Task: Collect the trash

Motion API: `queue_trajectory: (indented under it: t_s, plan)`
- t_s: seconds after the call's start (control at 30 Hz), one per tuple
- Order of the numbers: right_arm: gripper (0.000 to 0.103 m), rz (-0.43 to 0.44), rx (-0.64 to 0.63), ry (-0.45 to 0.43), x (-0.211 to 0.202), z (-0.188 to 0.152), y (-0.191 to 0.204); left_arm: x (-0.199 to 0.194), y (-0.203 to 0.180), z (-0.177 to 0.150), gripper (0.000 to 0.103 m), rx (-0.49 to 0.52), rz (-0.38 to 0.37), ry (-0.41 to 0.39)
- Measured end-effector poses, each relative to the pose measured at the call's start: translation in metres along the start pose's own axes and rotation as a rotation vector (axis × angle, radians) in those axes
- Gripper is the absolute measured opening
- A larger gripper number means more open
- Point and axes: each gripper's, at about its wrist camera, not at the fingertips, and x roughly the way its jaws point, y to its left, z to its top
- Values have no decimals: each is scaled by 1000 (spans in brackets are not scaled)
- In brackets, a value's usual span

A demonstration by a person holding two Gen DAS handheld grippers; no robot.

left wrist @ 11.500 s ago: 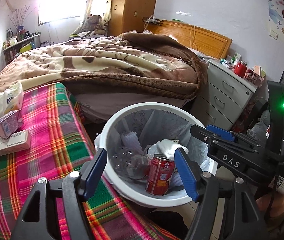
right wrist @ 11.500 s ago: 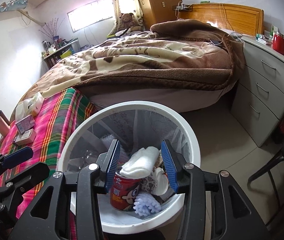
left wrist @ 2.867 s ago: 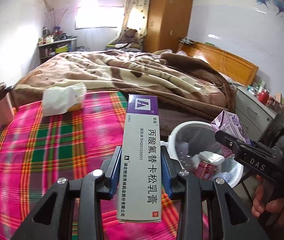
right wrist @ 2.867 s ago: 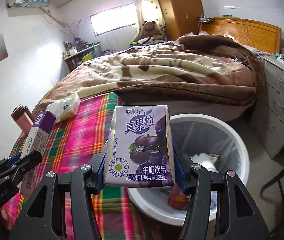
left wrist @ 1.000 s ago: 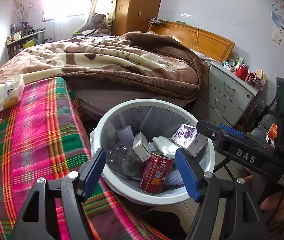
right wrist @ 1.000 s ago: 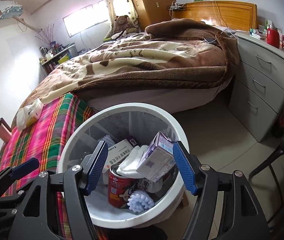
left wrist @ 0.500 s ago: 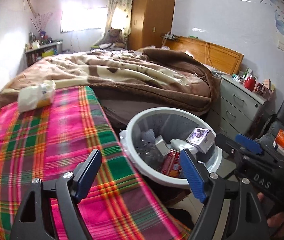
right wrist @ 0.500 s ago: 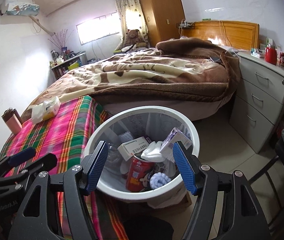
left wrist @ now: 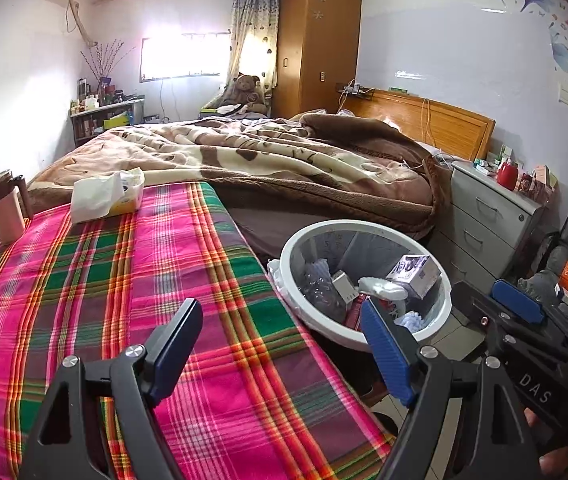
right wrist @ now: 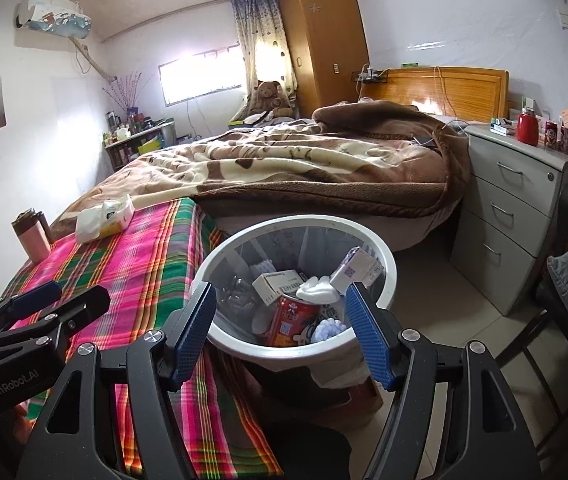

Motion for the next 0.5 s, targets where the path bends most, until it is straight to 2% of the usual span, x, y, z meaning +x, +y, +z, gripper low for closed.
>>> queue_trajectory:
  t_s: [0.23,0.5]
  plan:
    - [69,4,1,1,-2,-6,5,-4,2,-6,83,8,32,-6]
    - [69,3,1,-4,-4,-7,7,-5,3,-7,83,-1,35,-5]
